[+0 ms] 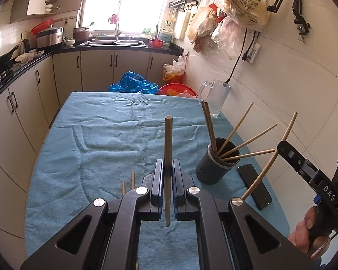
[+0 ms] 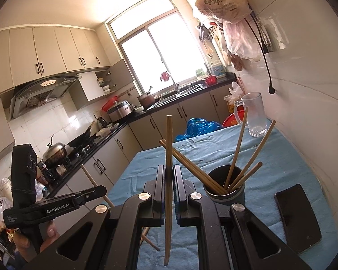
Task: Organize utensils
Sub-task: 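Lift the held chopsticks upright and carry both grippers toward the black holder, then lower both held chopsticks down into the black holder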
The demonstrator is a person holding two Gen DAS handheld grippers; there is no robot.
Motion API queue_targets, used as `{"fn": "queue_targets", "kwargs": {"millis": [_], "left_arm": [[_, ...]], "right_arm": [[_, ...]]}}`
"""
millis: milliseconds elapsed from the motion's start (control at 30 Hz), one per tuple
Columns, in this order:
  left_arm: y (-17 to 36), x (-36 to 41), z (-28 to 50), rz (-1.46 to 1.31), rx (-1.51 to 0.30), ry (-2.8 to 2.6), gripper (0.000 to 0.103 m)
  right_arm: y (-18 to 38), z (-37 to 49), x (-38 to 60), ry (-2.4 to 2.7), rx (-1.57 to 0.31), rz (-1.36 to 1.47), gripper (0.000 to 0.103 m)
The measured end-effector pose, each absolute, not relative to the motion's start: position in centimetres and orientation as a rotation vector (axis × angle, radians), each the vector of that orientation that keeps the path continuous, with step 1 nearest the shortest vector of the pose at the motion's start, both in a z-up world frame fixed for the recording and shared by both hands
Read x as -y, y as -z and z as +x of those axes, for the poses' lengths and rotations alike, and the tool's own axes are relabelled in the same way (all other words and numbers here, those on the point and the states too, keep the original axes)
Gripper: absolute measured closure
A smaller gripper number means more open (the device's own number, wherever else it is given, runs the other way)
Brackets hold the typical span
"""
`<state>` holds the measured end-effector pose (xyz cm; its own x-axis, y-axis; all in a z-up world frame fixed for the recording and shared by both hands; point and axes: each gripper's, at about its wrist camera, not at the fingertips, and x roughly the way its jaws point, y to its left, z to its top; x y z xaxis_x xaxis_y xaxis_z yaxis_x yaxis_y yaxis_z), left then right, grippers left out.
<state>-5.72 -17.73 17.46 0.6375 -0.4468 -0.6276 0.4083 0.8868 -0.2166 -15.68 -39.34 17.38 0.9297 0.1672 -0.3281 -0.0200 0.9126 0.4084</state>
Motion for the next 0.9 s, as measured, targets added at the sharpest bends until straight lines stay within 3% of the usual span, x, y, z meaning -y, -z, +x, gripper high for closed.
{"fn": "queue_targets", "kwargs": {"millis": [900], "left_arm": [[-21.6,21.4,-5.6,-0.038,-0.677,0.573,0.097]], "right_arm": [[-20.2,-18.0,42.6,-0.051,-0.276,0.43,0.096]]}}
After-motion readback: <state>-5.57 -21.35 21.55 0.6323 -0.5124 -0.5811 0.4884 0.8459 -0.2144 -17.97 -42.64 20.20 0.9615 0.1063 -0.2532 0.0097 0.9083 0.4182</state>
